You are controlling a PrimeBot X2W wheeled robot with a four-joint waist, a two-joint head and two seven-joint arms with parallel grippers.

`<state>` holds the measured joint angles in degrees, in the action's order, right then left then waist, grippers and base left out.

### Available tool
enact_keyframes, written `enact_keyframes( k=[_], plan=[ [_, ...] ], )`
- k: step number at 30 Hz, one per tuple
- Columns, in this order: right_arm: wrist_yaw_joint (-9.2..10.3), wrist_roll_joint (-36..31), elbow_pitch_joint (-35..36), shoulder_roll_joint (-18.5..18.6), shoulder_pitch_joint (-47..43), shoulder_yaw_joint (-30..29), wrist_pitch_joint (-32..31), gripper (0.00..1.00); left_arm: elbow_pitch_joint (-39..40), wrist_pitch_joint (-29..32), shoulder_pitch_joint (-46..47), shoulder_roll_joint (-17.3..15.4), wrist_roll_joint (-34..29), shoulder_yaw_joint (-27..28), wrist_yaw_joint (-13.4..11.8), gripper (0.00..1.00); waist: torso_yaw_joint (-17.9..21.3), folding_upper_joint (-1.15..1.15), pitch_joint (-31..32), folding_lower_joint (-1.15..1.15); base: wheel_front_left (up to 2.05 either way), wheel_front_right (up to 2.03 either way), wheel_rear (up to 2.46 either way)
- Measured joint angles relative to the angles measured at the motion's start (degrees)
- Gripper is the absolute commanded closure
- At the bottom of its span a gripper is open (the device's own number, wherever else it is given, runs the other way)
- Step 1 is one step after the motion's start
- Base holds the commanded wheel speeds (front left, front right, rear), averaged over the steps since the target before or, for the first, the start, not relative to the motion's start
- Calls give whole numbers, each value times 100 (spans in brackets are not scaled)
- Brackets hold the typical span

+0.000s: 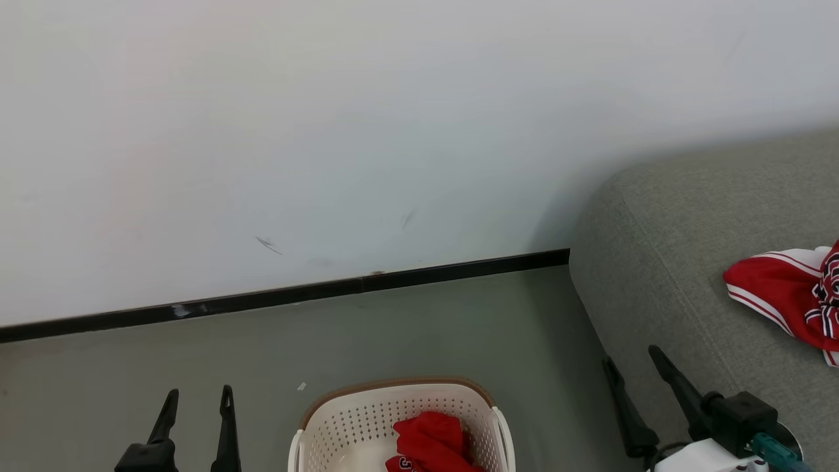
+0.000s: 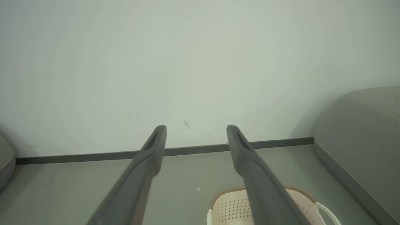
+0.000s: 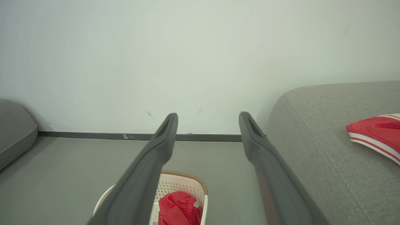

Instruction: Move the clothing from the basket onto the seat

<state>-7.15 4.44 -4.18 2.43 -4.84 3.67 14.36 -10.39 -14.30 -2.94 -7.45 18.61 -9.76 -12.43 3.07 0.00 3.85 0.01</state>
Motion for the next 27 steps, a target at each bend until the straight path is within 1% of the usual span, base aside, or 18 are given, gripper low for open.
enact_keyframes(
  k=[7, 14, 20, 27],
  plan=[
    [0, 19, 89, -1, -1, 30, 0, 0, 9, 0, 12, 1, -12, 0, 13, 0, -9, 0, -99, 0, 0, 0, 0],
    [0, 94, 229, -3, 0, -4, 0, 0, 1, 0, 130, -34, -123, -153, 114, 0, 3, 0, -257, 0, 0, 0, 0],
    [0, 136, 380, -5, 2, -138, 0, 0, -11, 3, 548, -127, -277, -399, 328, 0, 37, 0, -440, 0, 0, 0, 0],
    [0, 153, 583, -13, 35, -412, 0, 0, -109, 90, 946, -108, -482, -810, 559, 0, 113, 0, -710, -1, 0, 0, 0]
  ],
)
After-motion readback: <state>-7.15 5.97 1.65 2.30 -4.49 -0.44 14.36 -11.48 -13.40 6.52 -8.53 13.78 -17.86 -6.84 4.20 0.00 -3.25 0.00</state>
